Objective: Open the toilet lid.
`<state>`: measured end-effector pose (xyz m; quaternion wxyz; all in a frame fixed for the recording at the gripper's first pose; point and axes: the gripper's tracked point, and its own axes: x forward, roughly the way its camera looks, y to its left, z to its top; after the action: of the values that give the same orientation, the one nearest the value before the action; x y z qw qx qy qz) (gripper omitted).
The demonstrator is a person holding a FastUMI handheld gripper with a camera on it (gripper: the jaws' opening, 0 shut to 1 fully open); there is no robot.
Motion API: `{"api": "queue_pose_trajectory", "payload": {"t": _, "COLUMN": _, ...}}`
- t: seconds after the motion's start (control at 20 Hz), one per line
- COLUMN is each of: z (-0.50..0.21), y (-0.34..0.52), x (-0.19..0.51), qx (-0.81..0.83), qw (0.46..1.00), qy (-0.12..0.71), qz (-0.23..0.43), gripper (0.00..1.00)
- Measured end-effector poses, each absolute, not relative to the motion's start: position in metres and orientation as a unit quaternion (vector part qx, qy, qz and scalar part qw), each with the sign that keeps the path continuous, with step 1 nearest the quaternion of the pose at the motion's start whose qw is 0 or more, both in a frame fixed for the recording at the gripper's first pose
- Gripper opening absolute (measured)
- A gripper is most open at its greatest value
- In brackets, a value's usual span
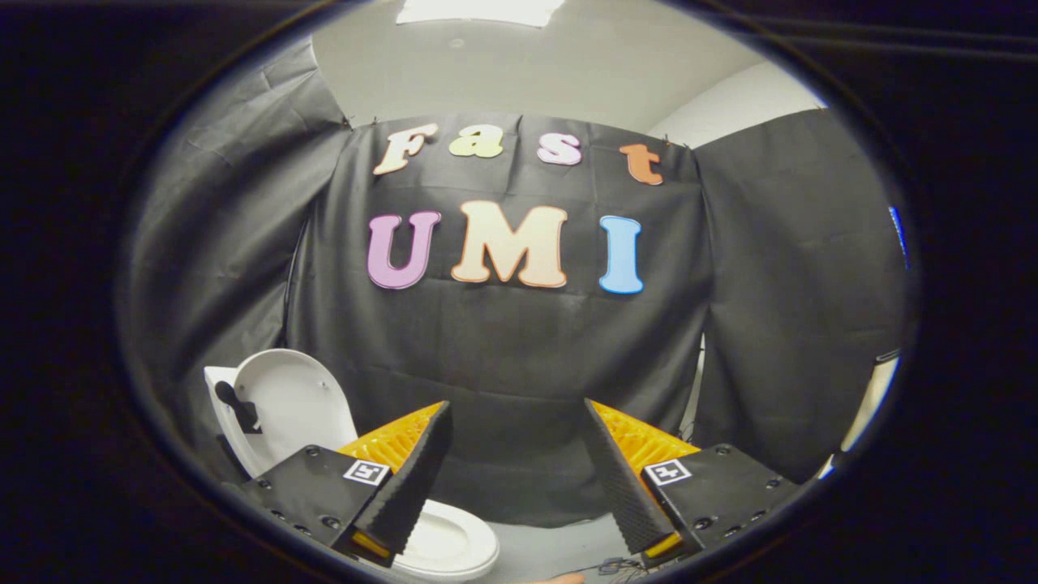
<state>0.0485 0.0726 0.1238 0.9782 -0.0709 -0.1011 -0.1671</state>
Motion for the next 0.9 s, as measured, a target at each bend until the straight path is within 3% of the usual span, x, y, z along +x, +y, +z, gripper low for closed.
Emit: {"api": "queue_pose_trajectory", "payload": {"t": 0.9, "z": 0.081, "y": 0.044, "x": 0.038, "qx": -0.042, "qw": 0.980, "qy": -0.059, "qz": -0.186, "gripper": 0.98}}
